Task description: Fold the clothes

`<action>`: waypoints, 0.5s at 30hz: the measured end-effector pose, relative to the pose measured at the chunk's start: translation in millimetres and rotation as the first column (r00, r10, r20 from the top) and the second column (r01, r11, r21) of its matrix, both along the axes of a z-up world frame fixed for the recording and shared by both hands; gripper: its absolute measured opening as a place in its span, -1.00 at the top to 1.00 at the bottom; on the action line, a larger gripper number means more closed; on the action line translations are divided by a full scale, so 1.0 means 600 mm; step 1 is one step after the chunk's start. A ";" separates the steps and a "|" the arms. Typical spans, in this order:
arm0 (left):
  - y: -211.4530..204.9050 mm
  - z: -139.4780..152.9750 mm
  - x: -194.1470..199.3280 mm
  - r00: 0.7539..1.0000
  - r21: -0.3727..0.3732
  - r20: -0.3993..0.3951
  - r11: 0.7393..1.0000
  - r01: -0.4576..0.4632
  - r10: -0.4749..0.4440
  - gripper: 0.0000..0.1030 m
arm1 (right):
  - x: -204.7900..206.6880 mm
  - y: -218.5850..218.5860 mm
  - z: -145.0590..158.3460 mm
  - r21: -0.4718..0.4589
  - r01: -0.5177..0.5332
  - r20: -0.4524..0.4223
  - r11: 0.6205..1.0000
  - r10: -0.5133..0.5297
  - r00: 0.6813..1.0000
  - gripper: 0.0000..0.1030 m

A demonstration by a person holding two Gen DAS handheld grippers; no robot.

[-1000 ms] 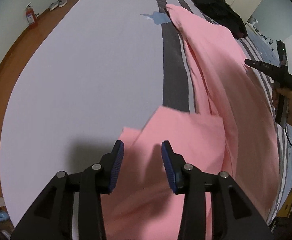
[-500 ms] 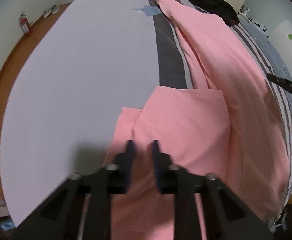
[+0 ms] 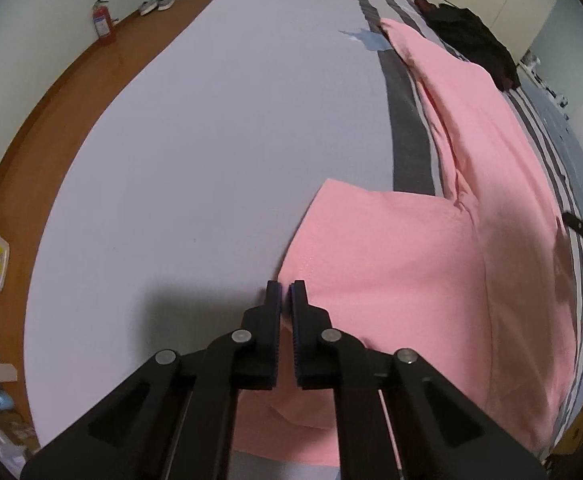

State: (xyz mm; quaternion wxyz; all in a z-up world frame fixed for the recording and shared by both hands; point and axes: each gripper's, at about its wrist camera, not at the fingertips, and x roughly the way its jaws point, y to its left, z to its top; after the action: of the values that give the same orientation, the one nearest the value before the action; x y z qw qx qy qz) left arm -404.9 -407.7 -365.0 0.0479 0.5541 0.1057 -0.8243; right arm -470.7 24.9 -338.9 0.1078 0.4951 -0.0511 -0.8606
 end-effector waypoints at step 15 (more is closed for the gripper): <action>0.035 0.014 0.139 0.998 0.042 0.041 0.998 -0.052 0.050 0.48 | 0.091 -0.023 -0.023 -0.012 -0.046 0.053 0.999 0.047 0.997 0.49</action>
State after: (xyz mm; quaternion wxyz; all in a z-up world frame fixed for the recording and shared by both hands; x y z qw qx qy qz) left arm -321.5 -386.9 -356.5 0.0591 0.5685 0.1365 -0.8091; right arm -416.3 11.1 -352.7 0.1291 0.5183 -0.0471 -0.8441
